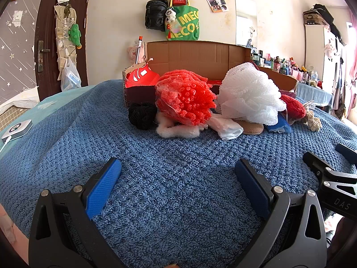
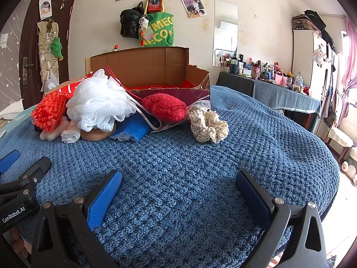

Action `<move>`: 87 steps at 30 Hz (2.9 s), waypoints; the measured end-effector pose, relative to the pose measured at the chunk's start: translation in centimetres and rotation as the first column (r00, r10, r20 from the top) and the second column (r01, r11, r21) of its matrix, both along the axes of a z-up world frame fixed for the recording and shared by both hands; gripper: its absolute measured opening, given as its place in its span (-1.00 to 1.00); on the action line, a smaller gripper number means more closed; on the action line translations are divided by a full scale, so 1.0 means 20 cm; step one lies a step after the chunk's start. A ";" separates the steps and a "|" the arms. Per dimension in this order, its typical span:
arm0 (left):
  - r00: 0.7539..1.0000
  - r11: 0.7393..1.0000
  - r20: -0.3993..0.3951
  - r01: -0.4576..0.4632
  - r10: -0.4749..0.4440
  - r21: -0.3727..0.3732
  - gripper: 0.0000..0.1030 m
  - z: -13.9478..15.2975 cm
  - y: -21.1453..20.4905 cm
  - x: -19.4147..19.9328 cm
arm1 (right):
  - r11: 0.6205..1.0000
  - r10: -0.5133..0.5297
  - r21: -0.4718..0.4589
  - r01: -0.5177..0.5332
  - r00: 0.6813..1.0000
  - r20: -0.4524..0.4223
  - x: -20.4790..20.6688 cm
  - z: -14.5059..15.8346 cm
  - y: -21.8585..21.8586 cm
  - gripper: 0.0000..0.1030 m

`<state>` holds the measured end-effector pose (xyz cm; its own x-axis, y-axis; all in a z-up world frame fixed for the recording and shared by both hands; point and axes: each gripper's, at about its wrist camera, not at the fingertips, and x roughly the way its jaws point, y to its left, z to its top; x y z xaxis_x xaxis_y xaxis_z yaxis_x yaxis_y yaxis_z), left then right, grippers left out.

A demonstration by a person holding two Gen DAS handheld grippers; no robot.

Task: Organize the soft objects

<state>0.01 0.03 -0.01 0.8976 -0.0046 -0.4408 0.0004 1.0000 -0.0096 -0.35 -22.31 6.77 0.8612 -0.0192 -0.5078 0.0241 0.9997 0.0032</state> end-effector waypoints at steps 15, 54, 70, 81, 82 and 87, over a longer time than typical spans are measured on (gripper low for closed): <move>1.000 1.000 0.000 0.000 0.000 0.000 1.00 0.00 0.00 0.00 | 1.000 0.000 0.000 0.000 1.000 0.000 0.00 0.00 0.00 1.00; 1.000 1.000 -0.016 0.016 -0.017 -0.010 1.00 0.07 0.02 0.04 | 0.999 0.006 0.040 -0.006 1.000 0.007 0.01 0.07 -0.03 1.00; 0.999 1.000 0.031 0.025 -0.025 -0.007 1.00 0.27 0.02 0.12 | 1.000 0.015 0.026 -0.016 0.999 0.047 0.14 0.27 -0.05 1.00; 0.999 0.999 0.009 0.034 -0.034 0.000 1.00 0.38 0.07 0.26 | 0.990 0.132 0.038 -0.133 0.991 0.021 0.35 0.38 -0.09 1.00; 0.999 0.999 0.005 0.036 -0.035 -0.002 1.00 0.38 0.07 0.27 | 0.988 0.147 0.037 -0.147 0.989 0.016 0.37 0.38 -0.09 1.00; 0.999 0.999 -0.020 0.041 -0.042 -0.010 1.00 0.38 0.08 0.32 | 0.963 0.265 0.053 -0.263 0.963 -0.037 0.48 0.39 -0.11 1.00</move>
